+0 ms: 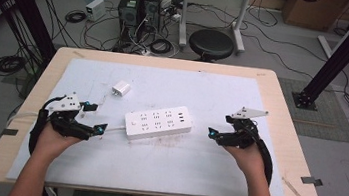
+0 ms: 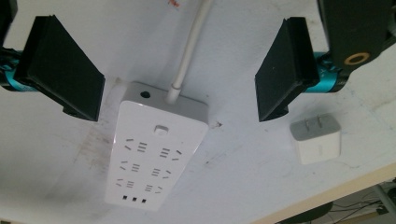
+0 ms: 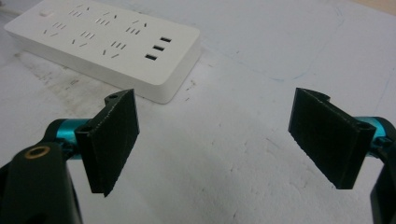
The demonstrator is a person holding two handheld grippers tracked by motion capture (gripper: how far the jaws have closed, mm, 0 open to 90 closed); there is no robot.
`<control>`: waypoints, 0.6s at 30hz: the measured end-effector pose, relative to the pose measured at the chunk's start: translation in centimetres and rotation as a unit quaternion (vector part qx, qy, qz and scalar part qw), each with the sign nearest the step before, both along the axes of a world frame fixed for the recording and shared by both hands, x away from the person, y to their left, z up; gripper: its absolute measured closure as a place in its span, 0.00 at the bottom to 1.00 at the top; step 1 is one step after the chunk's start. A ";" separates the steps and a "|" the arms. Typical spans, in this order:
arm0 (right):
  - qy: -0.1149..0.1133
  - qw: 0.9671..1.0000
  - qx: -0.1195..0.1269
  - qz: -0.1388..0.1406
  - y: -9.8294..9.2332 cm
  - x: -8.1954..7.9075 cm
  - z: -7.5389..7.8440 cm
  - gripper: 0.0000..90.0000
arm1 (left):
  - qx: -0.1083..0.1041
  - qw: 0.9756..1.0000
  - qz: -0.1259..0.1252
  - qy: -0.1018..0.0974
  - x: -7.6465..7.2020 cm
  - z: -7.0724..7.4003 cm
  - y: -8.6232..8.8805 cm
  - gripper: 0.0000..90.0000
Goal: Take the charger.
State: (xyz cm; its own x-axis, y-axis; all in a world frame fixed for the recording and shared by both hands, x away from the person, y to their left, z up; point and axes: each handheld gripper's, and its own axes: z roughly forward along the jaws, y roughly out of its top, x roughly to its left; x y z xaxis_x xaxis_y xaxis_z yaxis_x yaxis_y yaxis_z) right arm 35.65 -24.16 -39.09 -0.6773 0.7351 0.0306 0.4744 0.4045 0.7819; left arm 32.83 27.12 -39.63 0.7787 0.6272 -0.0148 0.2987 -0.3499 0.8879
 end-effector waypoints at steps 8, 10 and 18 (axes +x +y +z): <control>-0.010 1.000 -0.001 0.007 0.3 -0.3 0.5 0.18 | 0.007 1.000 0.023 -0.001 1.6 1.2 -0.7 0.18; -0.013 1.000 -0.005 0.011 0.5 -0.4 0.6 0.18 | 0.008 1.000 0.028 0.005 2.5 1.5 -1.0 0.18; -0.020 1.000 -0.012 0.012 0.8 -1.0 0.9 0.18 | 0.022 0.998 0.058 0.029 7.0 2.0 -1.8 0.18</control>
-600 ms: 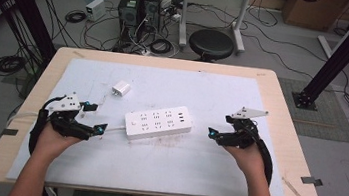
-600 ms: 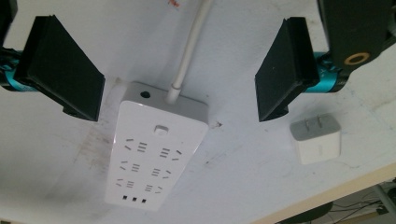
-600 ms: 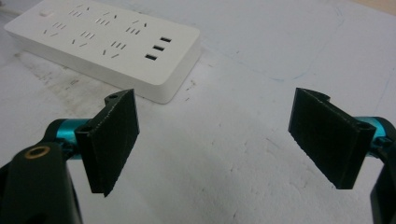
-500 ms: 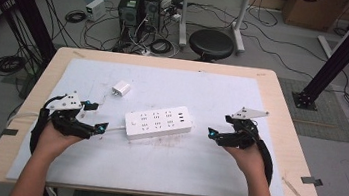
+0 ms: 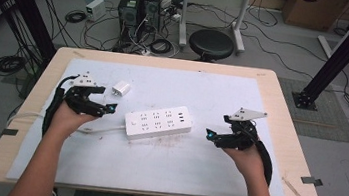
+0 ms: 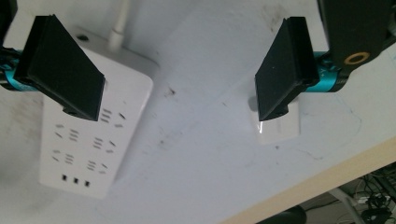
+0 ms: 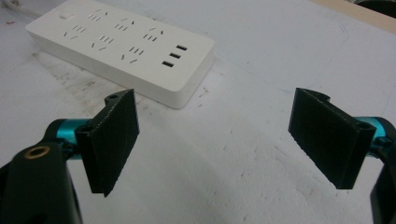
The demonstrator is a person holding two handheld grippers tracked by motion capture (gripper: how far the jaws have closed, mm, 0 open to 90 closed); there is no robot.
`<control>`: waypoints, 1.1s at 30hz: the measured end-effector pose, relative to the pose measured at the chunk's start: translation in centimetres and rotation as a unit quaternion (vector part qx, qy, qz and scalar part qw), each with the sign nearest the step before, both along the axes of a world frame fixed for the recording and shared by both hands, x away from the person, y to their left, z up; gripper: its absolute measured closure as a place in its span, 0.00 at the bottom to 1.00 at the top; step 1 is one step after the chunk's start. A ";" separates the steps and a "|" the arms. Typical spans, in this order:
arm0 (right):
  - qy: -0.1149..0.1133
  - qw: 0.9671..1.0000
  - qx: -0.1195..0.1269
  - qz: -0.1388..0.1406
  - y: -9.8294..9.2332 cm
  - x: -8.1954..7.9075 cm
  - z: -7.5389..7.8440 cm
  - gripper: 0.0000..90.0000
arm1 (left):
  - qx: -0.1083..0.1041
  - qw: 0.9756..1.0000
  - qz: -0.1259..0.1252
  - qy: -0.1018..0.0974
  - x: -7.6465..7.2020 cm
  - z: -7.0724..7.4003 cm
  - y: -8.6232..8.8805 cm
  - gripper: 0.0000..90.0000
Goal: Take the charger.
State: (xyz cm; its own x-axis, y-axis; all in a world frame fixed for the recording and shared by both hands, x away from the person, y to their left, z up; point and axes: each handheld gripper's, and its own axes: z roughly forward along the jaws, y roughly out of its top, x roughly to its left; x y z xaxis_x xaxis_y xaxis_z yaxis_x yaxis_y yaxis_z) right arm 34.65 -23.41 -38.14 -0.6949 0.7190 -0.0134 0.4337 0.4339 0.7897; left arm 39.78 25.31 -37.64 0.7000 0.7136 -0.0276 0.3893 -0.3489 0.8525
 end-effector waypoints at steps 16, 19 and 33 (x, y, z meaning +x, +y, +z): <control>0.003 1.000 -0.001 -0.005 0.3 0.0 0.1 0.18 | 0.040 0.995 0.079 0.043 8.2 -1.4 -1.1 0.18; 0.003 1.000 -0.001 -0.006 0.2 0.0 0.0 0.18 | 0.048 0.994 0.083 0.043 8.8 -1.9 -1.3 0.18; 0.002 1.000 0.001 -0.009 -0.2 -0.2 -0.1 0.18 | 0.052 0.992 0.096 0.066 10.8 -4.9 -1.6 0.18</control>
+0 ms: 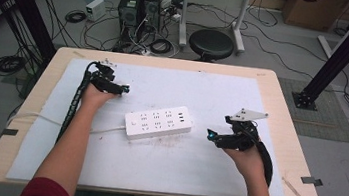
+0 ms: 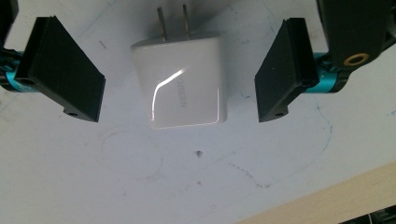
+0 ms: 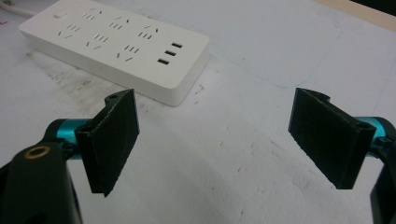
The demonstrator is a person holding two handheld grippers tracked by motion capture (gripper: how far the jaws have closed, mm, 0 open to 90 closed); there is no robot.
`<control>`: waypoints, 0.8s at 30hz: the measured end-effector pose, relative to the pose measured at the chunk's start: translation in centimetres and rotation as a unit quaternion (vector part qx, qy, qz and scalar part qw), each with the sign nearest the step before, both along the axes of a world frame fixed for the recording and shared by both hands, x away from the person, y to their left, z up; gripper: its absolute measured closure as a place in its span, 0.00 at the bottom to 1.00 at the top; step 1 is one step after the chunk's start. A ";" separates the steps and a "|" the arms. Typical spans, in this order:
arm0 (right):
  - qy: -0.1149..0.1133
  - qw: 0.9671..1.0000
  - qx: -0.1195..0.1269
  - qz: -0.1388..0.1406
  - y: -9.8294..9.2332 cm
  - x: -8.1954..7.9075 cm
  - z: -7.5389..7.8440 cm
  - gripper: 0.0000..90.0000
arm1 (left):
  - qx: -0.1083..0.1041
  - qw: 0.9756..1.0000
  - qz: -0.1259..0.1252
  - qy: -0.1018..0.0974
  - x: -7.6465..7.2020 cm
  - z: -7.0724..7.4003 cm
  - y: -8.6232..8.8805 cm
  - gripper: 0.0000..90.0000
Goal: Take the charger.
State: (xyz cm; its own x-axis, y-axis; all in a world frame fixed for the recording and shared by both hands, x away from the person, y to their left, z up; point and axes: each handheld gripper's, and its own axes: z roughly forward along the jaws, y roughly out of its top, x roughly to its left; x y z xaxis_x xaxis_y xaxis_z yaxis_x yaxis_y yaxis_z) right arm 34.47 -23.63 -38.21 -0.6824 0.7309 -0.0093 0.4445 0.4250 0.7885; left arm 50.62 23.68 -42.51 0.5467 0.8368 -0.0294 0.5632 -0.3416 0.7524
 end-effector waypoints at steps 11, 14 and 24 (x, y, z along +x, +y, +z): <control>0.004 1.000 -0.004 -0.004 0.2 0.1 -0.1 0.18 | 0.003 1.000 0.004 0.024 0.4 -1.2 0.1 0.26; 0.003 1.000 -0.003 -0.005 0.1 0.0 -0.1 0.18 | 0.001 1.000 0.003 0.026 0.5 -1.4 0.2 0.29; 0.004 1.000 -0.003 -0.010 -0.1 0.0 0.0 0.18 | 0.003 1.000 -0.003 0.029 0.5 -1.8 -0.1 0.42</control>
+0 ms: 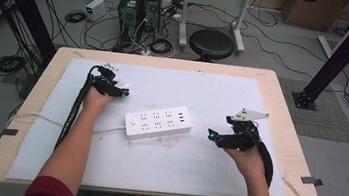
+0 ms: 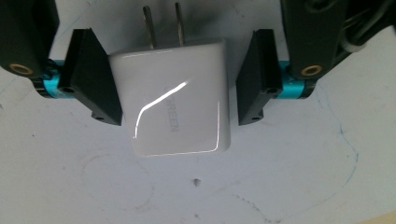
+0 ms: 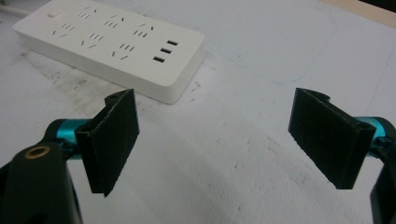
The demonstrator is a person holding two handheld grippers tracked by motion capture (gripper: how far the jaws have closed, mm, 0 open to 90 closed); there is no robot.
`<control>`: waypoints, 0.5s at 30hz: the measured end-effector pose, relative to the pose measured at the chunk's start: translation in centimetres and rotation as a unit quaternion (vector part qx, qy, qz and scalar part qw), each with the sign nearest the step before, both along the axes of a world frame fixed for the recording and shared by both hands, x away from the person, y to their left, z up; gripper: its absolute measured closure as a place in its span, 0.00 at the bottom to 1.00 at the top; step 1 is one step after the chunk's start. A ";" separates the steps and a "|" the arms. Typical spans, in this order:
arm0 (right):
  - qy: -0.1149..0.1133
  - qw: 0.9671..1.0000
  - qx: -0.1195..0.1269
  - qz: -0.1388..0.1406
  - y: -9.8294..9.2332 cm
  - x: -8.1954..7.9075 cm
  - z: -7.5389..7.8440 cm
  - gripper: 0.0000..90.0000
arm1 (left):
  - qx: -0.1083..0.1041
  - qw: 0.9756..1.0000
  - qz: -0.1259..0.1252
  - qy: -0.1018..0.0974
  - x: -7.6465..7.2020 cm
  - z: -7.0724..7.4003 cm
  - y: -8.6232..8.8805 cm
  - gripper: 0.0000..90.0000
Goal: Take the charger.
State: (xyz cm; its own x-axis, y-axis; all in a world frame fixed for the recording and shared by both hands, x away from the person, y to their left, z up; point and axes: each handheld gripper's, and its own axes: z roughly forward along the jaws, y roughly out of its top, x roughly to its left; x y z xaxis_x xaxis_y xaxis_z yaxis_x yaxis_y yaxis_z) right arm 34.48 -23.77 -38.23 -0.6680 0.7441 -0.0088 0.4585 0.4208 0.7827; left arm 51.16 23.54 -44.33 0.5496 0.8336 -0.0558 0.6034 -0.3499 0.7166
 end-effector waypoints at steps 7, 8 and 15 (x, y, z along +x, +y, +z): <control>0.002 1.000 -0.001 0.001 0.0 0.0 -0.1 0.18 | 0.011 1.000 -0.004 -0.006 -0.1 0.2 -0.2 0.47; 0.002 1.000 0.000 0.001 0.0 0.1 -0.1 0.18 | 0.015 1.000 -0.009 -0.007 -0.2 0.3 -0.2 0.47; 0.000 1.000 0.002 0.005 0.0 0.2 0.1 0.18 | 0.021 0.999 -0.039 -0.008 -1.4 2.2 -0.2 0.47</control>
State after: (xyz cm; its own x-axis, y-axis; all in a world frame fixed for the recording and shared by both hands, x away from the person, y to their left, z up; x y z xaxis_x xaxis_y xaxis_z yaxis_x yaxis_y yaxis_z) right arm 34.63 -23.75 -38.15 -0.6752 0.7376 -0.0053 0.4546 0.4217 0.7845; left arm 49.76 23.34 -42.16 0.6129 0.7901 -0.0128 0.5617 -0.4242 0.7103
